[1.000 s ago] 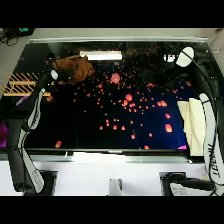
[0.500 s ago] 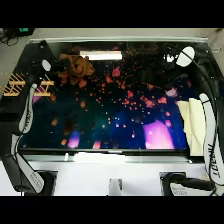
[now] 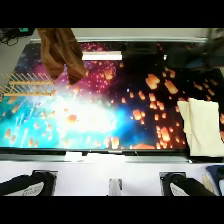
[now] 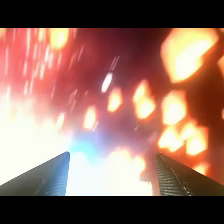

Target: Fold the shirts.

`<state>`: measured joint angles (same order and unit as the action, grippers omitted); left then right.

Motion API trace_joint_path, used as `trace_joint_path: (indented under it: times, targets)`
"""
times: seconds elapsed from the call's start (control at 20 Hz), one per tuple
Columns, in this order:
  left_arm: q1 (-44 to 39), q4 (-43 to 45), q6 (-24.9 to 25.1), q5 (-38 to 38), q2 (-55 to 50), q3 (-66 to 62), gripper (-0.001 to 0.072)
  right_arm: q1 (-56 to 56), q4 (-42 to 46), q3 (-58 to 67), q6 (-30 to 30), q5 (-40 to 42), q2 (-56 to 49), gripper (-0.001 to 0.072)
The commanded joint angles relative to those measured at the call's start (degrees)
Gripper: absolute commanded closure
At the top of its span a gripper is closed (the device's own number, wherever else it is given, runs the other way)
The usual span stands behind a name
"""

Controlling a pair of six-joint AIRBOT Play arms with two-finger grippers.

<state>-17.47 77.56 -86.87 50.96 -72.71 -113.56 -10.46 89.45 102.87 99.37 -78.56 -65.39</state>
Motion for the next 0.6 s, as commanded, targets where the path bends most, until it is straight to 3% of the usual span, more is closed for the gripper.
trace_joint_path:
  times: [0.0, 0.15, 0.3, 0.45, 0.5, 0.55]
  targets:
    - [-9.68, -0.04, -2.03, 7.19, 9.27, 2.51, 0.0672, -0.04, 9.09, 1.81, 0.02, 1.75, 10.8, 0.015]
    - [-19.34, -0.02, -2.54, 7.02, 8.35, 10.08, 0.0672, -0.04, 9.07, 1.81, 2.25, -0.72, 16.79, 0.0151]
    - [-27.34, -0.09, -3.98, 2.03, 2.43, 22.16, 0.0671, -0.04, 8.92, 1.81, 2.71, -7.67, 18.12, 0.0152]
    - [-33.92, -2.05, -13.33, -2.51, -8.17, 30.38, 0.0662, -0.04, 8.07, 1.75, 2.91, -15.21, 16.76, 0.0155]
    - [-35.43, -5.33, -13.94, -1.16, -12.46, 30.4, 0.0467, -0.04, 7.96, 1.77, 2.91, -16.9, 15.85, 0.0155]
    - [-36.09, -8.81, -13.94, 2.49, -15.69, 29.64, 0.0155, -0.04, 7.8, 1.75, 2.91, -18.08, 14.95, 0.0155]
